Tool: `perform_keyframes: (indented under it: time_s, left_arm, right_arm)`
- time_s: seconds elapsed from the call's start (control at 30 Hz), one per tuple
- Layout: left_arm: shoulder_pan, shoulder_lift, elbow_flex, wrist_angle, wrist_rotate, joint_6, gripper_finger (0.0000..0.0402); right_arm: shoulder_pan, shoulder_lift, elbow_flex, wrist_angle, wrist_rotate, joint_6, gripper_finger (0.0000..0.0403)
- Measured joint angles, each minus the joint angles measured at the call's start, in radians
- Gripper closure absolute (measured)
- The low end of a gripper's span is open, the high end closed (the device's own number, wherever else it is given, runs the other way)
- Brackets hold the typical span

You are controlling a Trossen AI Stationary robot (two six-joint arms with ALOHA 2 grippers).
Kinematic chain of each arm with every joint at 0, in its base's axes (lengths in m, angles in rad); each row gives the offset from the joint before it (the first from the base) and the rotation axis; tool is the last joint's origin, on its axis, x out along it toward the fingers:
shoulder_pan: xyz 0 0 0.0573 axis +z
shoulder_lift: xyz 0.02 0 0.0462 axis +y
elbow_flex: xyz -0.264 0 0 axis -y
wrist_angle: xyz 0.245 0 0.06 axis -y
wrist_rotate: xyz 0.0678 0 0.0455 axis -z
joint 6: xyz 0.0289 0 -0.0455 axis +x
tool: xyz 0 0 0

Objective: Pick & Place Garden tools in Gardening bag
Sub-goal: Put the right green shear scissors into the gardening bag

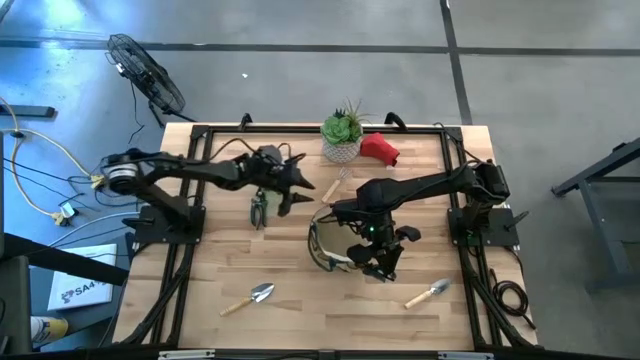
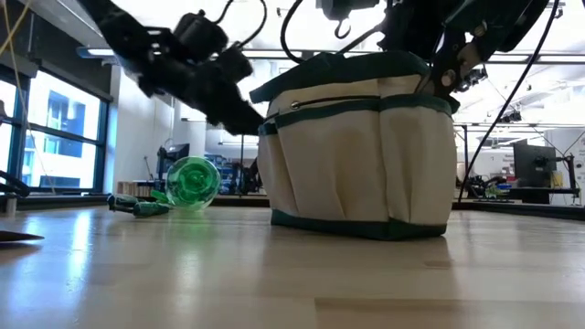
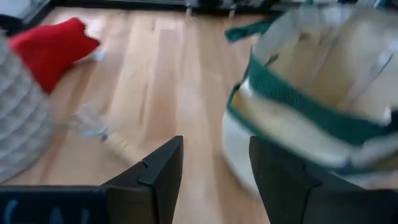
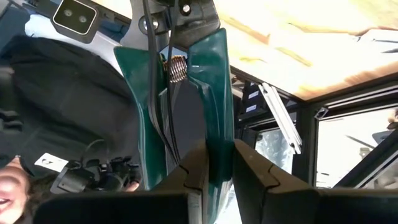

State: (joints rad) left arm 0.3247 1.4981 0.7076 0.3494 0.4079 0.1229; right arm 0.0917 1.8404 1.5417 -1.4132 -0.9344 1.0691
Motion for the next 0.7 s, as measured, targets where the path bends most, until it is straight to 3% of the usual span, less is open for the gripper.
perform_keyframes:
  time_s: [0.1, 0.27, 0.43, 0.7]
  left_arm:
    - [-0.039, 0.081, 0.05, 0.054, 0.015, -0.067, 0.0222]
    - [-0.093, 0.17, 0.121, -0.001, 0.043, -0.017, 0.0222]
    - [-0.103, 0.186, 0.145, -0.045, 0.105, 0.0, 0.0222]
    - [-0.103, 0.181, 0.145, -0.039, 0.102, -0.007, 0.0222]
  right_arm:
    - [0.0, 0.0, 0.0, -0.001, -0.003, 0.012, 0.0367]
    - [0.0, 0.0, 0.0, -0.001, -0.006, 0.031, 0.0367]
    - [-0.001, 0.0, 0.0, -0.001, 0.0, 0.034, 0.0367]
    - [-0.035, 0.0, 0.0, 0.0, 0.017, 0.037, 0.0367]
